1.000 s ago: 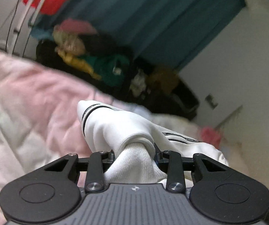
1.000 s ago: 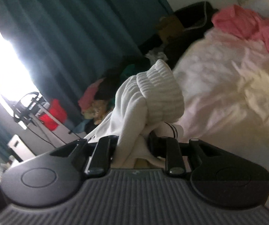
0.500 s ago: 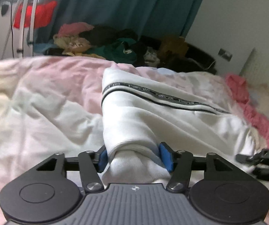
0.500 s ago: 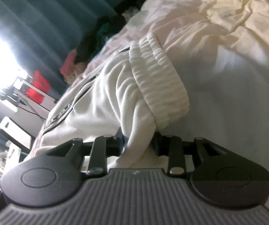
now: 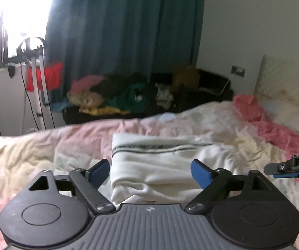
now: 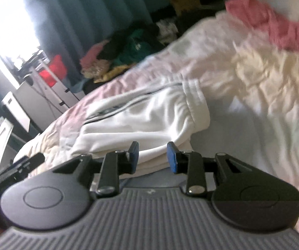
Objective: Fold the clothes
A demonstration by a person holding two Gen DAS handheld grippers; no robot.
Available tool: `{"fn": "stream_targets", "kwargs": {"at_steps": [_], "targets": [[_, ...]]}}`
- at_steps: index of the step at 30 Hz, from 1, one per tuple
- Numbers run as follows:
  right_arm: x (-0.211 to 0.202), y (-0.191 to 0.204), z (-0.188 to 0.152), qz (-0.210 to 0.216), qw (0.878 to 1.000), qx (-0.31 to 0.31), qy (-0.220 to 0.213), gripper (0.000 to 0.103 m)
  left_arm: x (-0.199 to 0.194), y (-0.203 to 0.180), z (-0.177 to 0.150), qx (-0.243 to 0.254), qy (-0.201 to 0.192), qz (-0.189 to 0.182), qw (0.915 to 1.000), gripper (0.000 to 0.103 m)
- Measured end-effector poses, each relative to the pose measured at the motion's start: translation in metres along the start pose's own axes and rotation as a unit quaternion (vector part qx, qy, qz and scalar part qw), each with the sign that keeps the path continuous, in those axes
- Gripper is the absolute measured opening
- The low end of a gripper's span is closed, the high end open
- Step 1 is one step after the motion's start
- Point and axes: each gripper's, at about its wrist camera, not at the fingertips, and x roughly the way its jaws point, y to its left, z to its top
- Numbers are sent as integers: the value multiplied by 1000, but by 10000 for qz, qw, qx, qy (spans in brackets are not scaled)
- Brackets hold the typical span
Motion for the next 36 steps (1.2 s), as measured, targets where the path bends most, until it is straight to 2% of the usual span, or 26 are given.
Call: {"fn": "stream_targets", "kwargs": {"at_steps": [1, 2, 3, 5, 14, 21, 27, 32, 34, 35, 36], "targets": [[-14, 5, -1, 72, 9999, -53, -100, 51, -15, -4, 3, 19, -73, 2, 10000, 91], [-29, 10, -3, 159, 9996, -95, -209, 67, -30, -6, 5, 45, -132, 8, 9999, 98], [-42, 15, -4, 246, 9991, -144, -320, 84, -44, -9, 6, 75, -196, 23, 9998, 100], [-70, 28, -11, 372, 9968, -398, -582, 90, -71, -14, 6, 147, -341, 109, 9993, 103], [-158, 71, -66, 694, 9819, -969, -1474, 90, -176, -13, -19, 12, -818, 157, 9965, 103], [-170, 82, -114, 467, 9736, -1265, -1840, 90, -228, 1, -55, 9, -1083, 289, 9937, 103], [-163, 81, -147, 443, 9671, -1398, -2081, 90, -240, 9, -77, 55, -1278, 336, 9912, 103], [-147, 75, -156, 288, 9679, -1271, -2150, 90, -232, 7, -90, 95, -1317, 425, 9903, 103], [-140, 73, -159, 232, 9693, -1238, -2111, 89, -227, 8, -95, 55, -1253, 344, 9915, 103], [-137, 72, -160, 212, 9704, -1225, -2072, 86, -224, 8, -96, 56, -1228, 327, 9919, 103], [-134, 71, -162, 183, 9705, -1250, -2054, 68, -220, 8, -97, 65, -1205, 337, 9921, 103]]}}
